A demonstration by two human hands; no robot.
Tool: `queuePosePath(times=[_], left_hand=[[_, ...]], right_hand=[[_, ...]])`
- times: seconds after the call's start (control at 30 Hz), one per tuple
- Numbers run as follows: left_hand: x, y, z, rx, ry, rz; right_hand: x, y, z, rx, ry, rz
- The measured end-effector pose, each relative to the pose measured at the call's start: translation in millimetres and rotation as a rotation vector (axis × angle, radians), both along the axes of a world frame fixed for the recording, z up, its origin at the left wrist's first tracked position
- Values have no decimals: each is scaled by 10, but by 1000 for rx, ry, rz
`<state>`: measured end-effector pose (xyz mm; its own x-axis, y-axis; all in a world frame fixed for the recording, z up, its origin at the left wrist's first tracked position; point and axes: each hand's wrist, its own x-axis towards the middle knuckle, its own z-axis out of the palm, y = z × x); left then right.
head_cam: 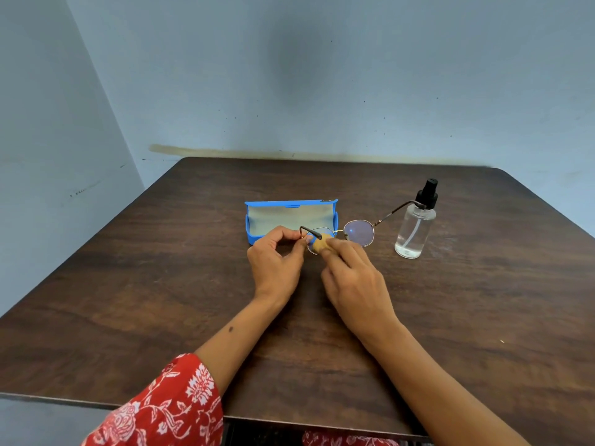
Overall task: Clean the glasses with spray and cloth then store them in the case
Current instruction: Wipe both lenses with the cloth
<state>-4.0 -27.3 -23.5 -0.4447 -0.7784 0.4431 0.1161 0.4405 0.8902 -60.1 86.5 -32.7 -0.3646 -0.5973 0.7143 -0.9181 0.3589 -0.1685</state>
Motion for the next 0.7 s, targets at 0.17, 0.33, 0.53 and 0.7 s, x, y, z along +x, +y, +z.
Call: queuePosePath(times=[0.17,0.33,0.53,0.7], left_hand=[[3,-18,-17,-25,0,-19],[-17,-30,-29,-21,13,-9],[-19,-37,-42,-28,20,-18],[-24,-39,-43,-40,15,-15]], right_hand=[[27,2,-23,-7,44,68],[0,11,-23,-46,11,7],[-1,18,-17,-94,2,0],[30,4,-19,-29,42,76]])
